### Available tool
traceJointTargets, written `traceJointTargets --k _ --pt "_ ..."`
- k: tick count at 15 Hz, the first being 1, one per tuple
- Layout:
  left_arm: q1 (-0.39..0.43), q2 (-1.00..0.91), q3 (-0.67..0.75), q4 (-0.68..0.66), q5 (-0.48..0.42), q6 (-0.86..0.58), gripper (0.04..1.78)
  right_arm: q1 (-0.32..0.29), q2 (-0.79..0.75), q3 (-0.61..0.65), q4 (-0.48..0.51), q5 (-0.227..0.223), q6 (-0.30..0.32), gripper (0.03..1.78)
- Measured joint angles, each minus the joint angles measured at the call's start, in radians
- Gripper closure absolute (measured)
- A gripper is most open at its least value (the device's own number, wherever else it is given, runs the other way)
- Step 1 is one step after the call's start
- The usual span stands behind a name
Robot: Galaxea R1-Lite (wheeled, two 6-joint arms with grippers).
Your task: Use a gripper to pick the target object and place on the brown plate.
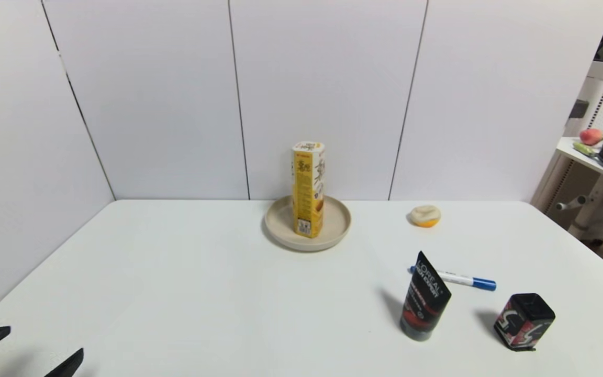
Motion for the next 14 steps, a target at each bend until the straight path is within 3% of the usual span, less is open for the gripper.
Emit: traceJointTargets --k 2,6,10,14 --pt "0.039 -0.174 0.078 0.022 -0.018 0.001 0.13 0.000 0.000 0.000 0.000 0.000 0.000 0.12" --pt "0.161 -0.356 0.133 0.135 -0.169 0.028 0.13 0.000 0.000 0.000 0.000 0.000 -0.001 0.12" --pt "0.176 -0.557 0.141 0.187 -0.149 -0.017 0.13 0.000 0.000 0.000 0.000 0.000 0.000 0.12" --pt "0.165 -0.637 0.143 0.190 -0.128 -0.096 0.13 0.000 0.000 0.000 0.000 0.000 0.000 0.12"
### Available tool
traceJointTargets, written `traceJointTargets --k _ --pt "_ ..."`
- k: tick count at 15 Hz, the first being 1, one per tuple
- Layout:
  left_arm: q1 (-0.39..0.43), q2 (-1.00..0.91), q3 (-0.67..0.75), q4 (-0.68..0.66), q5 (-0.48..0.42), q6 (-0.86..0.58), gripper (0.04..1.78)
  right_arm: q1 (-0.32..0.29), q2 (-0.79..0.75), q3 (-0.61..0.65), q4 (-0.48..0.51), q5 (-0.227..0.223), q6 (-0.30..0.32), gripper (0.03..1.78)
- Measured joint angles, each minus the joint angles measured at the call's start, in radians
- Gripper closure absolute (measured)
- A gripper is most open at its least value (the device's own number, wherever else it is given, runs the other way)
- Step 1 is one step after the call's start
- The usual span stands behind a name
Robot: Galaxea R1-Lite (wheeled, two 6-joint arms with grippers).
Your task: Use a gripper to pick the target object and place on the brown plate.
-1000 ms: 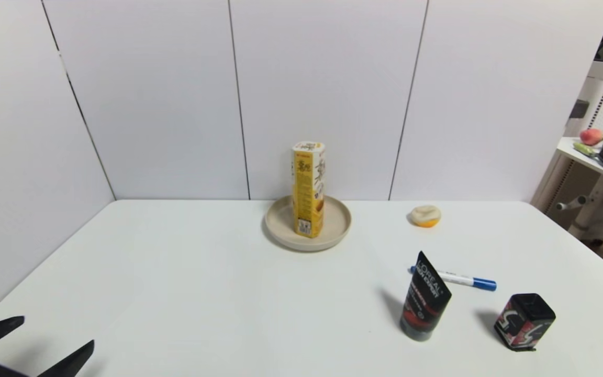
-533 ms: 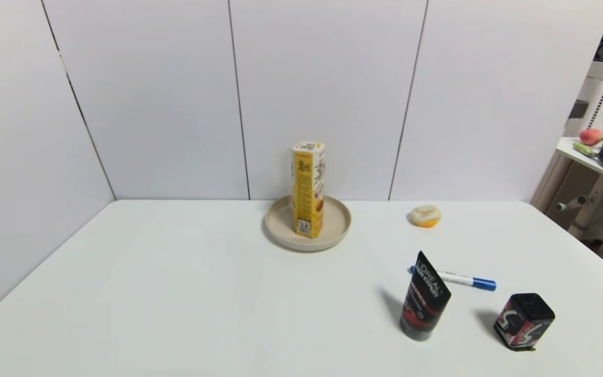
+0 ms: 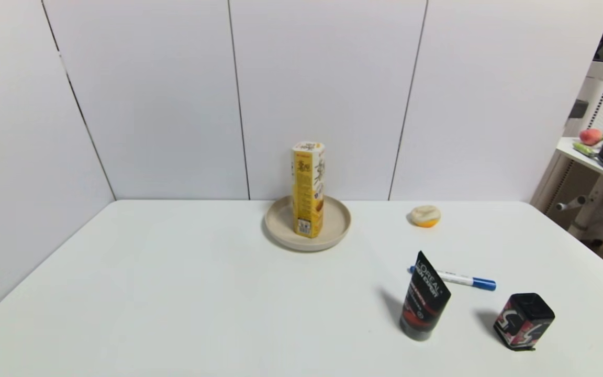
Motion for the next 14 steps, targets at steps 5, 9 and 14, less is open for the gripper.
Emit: traceJointTargets --k 5,9,14 --pt "-0.001 -0.015 0.000 -0.001 0.004 -0.022 0.13 0.000 0.000 0.000 0.000 0.000 0.000 0.12" --pt "-0.001 -0.016 0.000 -0.001 0.003 -0.023 0.13 0.000 0.000 0.000 0.000 -0.001 -0.002 0.12" --pt "-0.001 -0.016 0.000 -0.001 0.003 -0.023 0.13 0.000 0.000 0.000 -0.001 -0.008 0.020 0.12"
